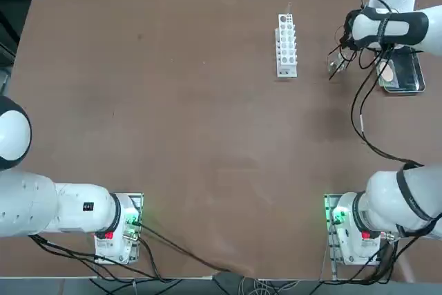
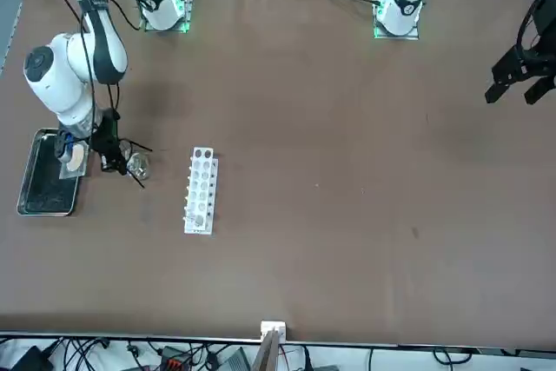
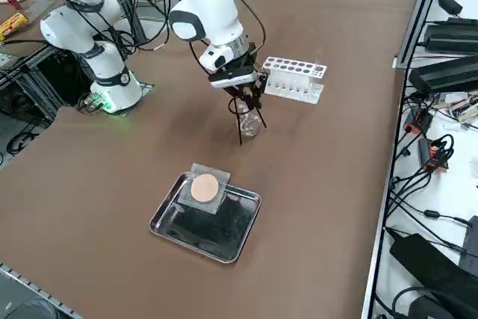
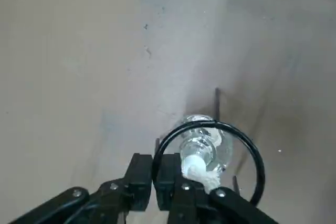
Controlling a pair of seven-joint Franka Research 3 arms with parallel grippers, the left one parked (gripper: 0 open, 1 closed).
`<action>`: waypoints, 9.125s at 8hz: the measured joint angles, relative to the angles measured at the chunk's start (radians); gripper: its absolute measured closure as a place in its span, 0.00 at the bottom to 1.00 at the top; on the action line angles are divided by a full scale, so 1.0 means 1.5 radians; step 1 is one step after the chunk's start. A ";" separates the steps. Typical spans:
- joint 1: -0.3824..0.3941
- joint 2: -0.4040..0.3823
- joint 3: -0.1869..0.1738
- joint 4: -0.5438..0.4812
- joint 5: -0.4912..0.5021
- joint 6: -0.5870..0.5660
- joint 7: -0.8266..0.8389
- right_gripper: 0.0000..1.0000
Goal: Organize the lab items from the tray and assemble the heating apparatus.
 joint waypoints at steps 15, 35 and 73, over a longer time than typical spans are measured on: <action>-0.027 -0.038 -0.009 0.210 -0.087 -0.359 -0.142 0.00; -0.084 0.277 -0.010 0.271 -0.532 -0.365 -0.541 0.10; 0.164 0.249 0.002 0.603 -0.652 -0.839 -0.656 0.98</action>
